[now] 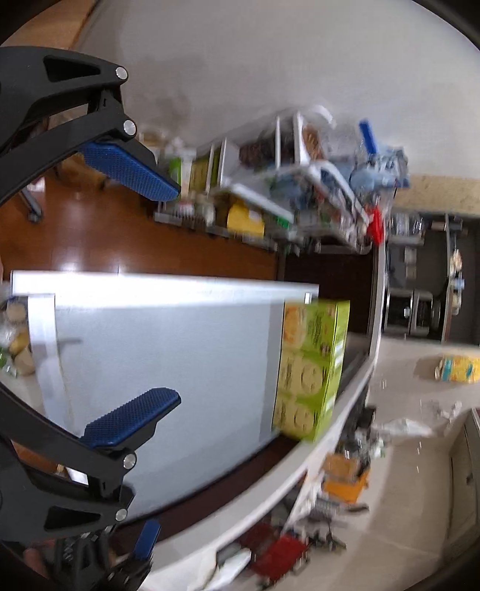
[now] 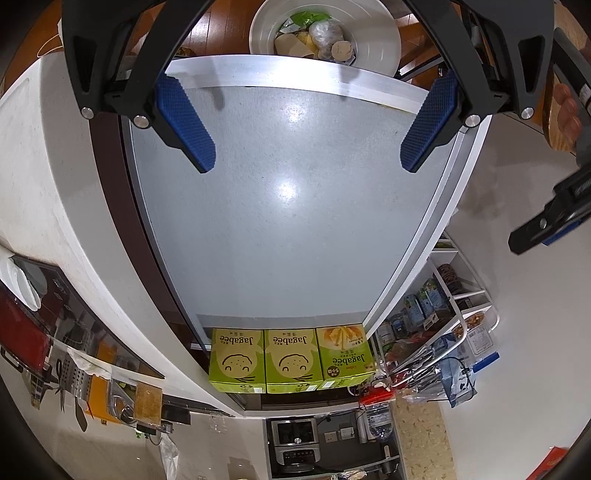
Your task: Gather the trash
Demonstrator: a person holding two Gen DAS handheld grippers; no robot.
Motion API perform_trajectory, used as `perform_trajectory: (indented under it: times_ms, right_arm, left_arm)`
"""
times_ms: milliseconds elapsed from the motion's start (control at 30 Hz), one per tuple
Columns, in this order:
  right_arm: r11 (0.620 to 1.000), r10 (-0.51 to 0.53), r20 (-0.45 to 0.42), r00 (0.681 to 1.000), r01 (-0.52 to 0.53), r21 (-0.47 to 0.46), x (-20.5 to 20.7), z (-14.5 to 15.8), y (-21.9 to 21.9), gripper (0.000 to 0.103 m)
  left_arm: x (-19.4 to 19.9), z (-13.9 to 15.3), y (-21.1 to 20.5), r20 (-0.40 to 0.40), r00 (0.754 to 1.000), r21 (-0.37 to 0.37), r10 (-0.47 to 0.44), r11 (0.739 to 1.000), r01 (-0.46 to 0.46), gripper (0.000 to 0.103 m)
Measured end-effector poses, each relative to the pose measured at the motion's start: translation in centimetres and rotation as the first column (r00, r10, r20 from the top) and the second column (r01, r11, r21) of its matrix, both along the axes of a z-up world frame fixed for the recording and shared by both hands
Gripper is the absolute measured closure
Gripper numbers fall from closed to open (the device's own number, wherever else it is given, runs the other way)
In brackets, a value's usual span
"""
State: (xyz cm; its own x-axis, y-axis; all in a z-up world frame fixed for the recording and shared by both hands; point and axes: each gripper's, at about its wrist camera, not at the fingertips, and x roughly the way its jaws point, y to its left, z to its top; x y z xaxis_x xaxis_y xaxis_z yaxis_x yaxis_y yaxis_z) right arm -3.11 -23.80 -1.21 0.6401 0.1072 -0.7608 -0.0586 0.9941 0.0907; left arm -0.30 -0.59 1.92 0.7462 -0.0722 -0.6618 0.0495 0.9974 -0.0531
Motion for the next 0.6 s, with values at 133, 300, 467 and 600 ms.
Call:
perform_trajectory:
  times_ms: [133,300,467,600]
  right_arm:
    - [1.0,-0.001,0.004,1.0,0.001,0.004,0.04,0.16,0.01,0.005]
    - [1.0,0.001,0.008,1.0,-0.001,0.002,0.02,0.21,-0.01,0.005]
    - [1.0,-0.001,0.006,1.0,0.001,0.007,0.15,0.31,-0.16,0.005]
    - [1.0,-0.002,0.012,1.0,0.002,0.006,0.18,0.6,-0.23,0.005]
  left_arm:
    - [0.46,0.09,-0.06,-0.024,0.999,0.05,0.035,0.998,-0.033,0.001]
    - [0.59,-0.08,-0.14,-0.05,0.999,0.04,0.011,0.999,-0.009,0.001]
    - [0.33,-0.32,-0.43,-0.055,0.998,0.044,0.006,0.999,-0.003,0.001]
    - [0.38,-0.56,-0.51,-0.074,0.997,0.042,-0.004,0.999,0.007,0.001]
